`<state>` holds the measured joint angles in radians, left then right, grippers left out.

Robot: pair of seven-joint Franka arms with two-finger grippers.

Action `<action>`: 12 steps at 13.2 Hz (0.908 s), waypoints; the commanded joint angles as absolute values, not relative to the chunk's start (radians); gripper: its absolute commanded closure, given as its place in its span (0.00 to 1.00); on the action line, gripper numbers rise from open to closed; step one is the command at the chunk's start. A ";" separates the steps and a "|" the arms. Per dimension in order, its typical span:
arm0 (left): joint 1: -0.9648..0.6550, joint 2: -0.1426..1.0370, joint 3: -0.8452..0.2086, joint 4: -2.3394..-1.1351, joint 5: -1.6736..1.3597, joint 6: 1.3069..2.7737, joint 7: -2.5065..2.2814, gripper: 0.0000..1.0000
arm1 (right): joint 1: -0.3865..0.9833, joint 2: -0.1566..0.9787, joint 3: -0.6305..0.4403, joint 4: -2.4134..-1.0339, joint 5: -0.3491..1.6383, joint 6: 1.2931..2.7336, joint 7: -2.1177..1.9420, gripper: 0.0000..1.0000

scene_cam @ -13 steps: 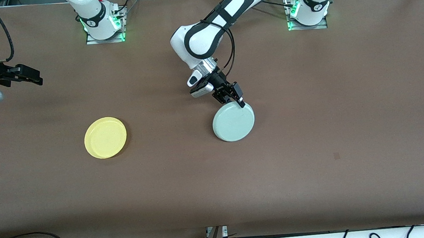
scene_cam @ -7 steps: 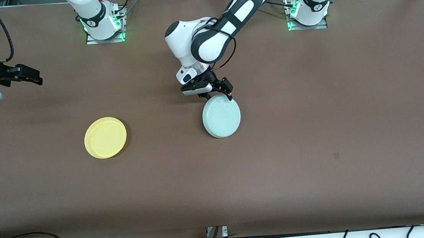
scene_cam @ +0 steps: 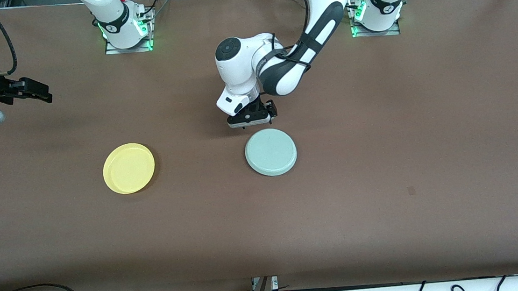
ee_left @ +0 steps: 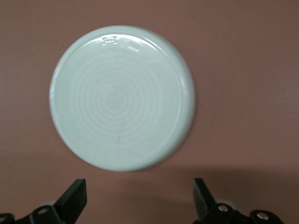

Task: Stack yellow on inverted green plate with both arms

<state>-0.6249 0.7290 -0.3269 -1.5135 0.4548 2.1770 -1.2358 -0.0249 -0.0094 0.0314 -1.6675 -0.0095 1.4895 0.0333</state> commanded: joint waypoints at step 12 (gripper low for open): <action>-0.184 0.336 -0.325 -1.520 0.083 1.927 -0.912 0.00 | -0.029 -0.028 0.029 -1.669 0.006 1.474 0.035 0.00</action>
<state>-0.2452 0.4120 -0.3173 -1.4883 0.1132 1.9748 -0.9670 -0.0250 -0.0095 0.0297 -1.6673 -0.0094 1.4880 0.0334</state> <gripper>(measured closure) 0.000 0.000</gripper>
